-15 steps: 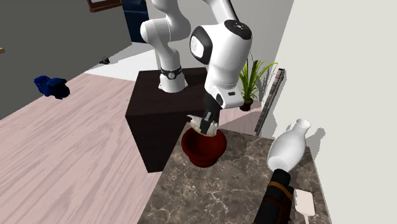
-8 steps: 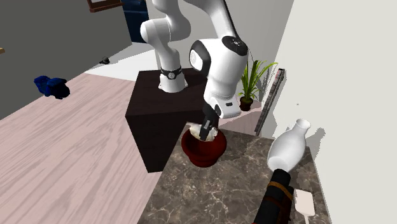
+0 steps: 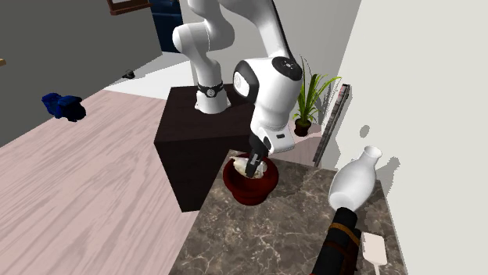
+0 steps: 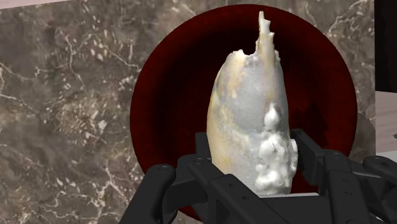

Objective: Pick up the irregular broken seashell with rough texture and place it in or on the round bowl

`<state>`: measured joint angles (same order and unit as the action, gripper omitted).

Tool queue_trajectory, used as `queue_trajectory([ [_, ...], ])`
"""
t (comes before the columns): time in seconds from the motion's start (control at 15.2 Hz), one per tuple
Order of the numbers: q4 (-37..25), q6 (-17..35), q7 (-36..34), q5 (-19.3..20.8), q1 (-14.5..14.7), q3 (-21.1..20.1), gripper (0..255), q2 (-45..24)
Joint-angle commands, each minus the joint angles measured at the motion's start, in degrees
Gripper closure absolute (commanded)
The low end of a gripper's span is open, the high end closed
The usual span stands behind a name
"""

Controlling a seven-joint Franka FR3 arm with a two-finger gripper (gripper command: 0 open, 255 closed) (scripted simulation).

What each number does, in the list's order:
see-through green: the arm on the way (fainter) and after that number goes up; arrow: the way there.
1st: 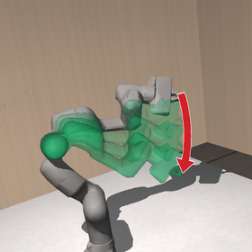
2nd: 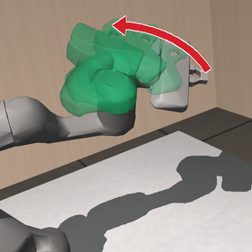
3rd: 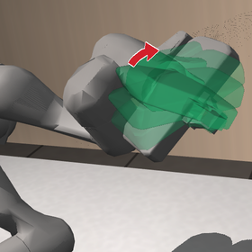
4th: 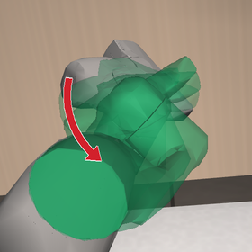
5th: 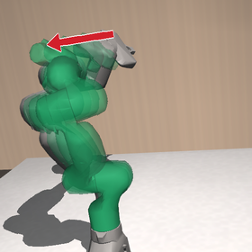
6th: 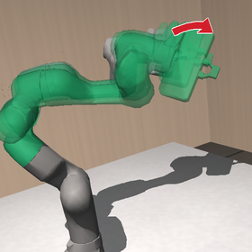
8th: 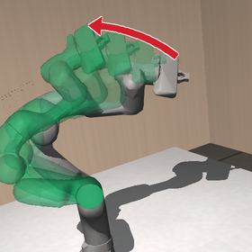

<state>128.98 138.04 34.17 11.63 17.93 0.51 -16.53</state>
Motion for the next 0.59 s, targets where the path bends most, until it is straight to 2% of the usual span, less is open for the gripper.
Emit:
queue_trajectory([
  [0.0,0.0,0.06,-0.01,0.01,0.0,0.0,255,-0.04],
  [0.2,0.0,0.06,-0.01,0.01,0.0,0.0,255,-0.04],
  [0.26,0.0,0.06,-0.01,0.01,0.0,0.0,0,-0.04],
  [0.53,0.0,0.06,-0.01,0.01,0.0,0.0,0,-0.04],
])
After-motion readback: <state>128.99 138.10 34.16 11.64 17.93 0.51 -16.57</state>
